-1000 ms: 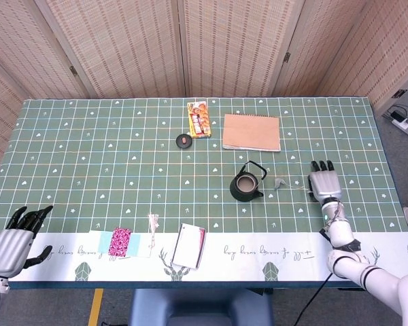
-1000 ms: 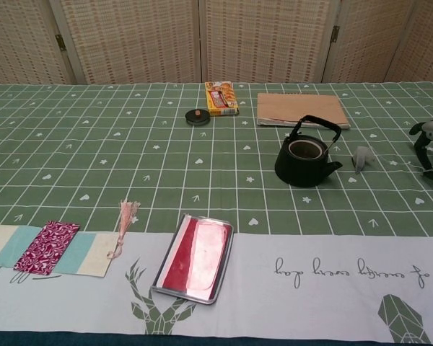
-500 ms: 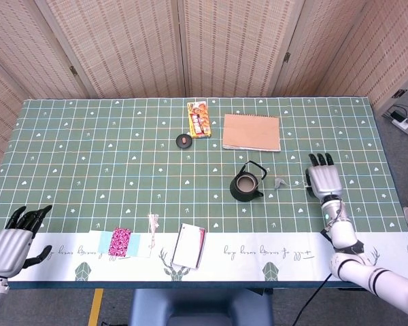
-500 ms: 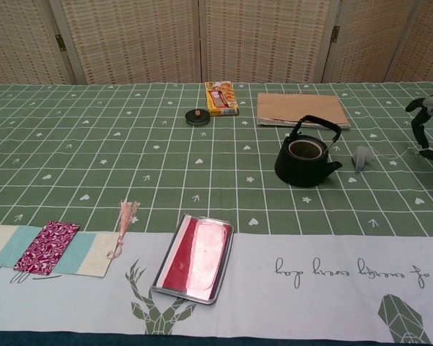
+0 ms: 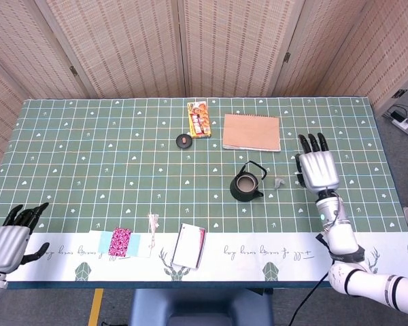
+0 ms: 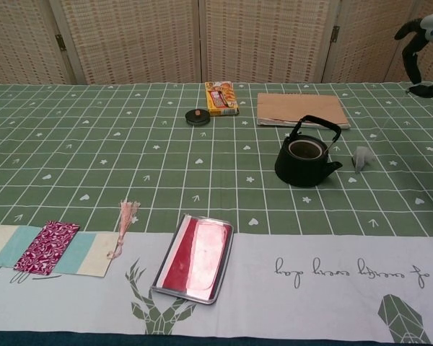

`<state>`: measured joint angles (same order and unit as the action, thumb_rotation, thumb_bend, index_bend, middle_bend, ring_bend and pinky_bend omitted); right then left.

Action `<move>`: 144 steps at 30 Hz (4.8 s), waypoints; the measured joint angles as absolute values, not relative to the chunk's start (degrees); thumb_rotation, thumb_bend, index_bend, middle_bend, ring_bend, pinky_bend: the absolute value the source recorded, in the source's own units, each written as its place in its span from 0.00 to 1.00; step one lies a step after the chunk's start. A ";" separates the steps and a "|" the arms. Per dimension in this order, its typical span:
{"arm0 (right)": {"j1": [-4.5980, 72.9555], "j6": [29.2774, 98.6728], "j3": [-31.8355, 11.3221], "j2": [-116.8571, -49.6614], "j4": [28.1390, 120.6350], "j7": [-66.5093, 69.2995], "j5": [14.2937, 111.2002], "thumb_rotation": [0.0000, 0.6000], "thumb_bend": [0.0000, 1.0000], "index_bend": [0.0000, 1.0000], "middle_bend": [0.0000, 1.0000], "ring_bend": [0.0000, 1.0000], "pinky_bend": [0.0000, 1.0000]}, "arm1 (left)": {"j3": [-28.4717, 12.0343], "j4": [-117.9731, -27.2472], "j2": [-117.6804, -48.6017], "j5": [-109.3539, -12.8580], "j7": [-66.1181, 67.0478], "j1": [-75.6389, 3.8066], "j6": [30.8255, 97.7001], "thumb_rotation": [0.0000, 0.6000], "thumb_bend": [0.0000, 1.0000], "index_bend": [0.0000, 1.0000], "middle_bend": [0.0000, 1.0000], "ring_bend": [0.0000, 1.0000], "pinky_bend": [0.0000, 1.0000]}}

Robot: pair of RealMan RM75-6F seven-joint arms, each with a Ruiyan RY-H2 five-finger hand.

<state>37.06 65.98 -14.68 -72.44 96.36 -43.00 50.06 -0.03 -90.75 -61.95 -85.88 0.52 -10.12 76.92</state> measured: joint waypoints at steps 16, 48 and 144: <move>40.43 71.90 -16.75 -69.89 106.28 -48.85 46.61 1.00 0.43 0.63 0.13 0.07 0.00 | -0.08 -89.92 -60.74 -85.97 -4.18 -10.60 76.02 1.00 0.29 0.00 0.13 0.13 0.05; 51.45 71.61 -19.26 -74.75 103.94 -51.88 36.48 1.00 0.43 0.63 0.14 0.08 0.00 | -0.35 -89.13 -58.49 -86.15 -10.91 -10.47 76.44 1.00 0.29 0.00 0.13 0.13 0.05; 49.11 79.63 3.70 -65.08 125.74 -49.23 43.33 1.00 0.29 0.00 0.00 0.00 0.00 | -1.21 -89.27 -56.25 -85.97 -15.73 -8.50 79.31 1.00 0.29 0.02 0.13 0.14 0.05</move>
<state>49.11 79.63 3.70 -65.08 125.74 -49.23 43.33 -1.21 -89.27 -56.25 -85.97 -15.73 -8.50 79.31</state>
